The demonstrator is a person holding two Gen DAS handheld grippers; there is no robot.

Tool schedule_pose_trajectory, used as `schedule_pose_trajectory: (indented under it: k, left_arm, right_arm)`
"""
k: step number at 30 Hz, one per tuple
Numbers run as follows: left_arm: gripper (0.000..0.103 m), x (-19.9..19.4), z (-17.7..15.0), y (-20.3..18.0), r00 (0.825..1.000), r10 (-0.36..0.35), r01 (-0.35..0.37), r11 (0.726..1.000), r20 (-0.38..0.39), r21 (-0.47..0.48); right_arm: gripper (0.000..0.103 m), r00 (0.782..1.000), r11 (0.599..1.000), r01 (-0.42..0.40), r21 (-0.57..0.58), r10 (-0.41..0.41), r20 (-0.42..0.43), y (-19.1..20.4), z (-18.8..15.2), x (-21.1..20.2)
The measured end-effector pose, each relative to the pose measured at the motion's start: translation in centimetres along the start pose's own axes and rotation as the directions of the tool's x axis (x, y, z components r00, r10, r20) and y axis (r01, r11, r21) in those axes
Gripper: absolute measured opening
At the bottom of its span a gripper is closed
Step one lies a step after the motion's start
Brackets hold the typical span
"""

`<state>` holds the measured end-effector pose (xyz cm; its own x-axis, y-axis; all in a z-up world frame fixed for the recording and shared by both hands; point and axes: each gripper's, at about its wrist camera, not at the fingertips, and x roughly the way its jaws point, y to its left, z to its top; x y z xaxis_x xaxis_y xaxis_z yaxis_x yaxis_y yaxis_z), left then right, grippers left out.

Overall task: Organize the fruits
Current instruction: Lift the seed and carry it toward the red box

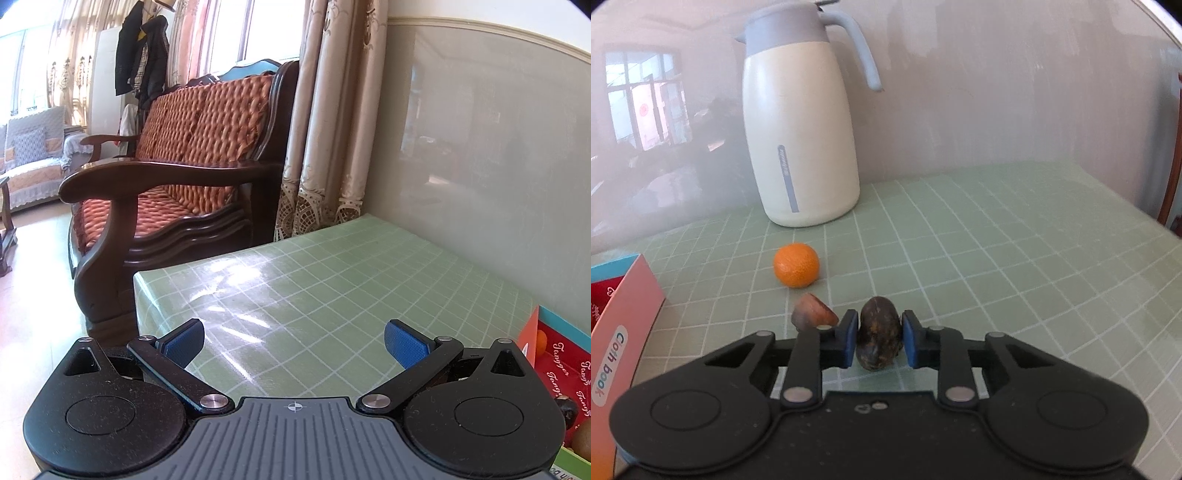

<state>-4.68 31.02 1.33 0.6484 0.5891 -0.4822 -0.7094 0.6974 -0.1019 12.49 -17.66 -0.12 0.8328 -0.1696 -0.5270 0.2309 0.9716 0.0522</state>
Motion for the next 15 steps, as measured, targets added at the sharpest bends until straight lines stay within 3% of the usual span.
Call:
schedule_pose_trajectory:
  k: [15]
  left_arm:
    - [0.103,0.0,0.1,0.2,1.000,0.005,-0.005,1.000,-0.004,-0.005]
  right_arm:
    - [0.029,0.999,1.000,0.029,0.003,-0.029,-0.031,0.0,0.0,1.0]
